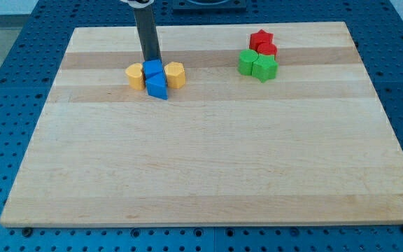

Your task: Slide the red star to the top right of red circle

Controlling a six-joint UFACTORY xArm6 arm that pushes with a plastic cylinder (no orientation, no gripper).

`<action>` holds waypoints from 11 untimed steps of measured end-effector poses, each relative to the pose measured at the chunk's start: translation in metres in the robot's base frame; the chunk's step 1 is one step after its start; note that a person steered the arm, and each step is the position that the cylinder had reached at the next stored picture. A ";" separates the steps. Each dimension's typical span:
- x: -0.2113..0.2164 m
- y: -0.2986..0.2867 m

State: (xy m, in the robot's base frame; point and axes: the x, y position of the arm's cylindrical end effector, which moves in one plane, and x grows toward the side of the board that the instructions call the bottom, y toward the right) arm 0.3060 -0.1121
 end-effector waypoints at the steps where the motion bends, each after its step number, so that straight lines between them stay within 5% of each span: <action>1: -0.036 0.036; 3: -0.112 0.137; 4: -0.112 0.152; 6: -0.035 0.237; 11: -0.017 0.326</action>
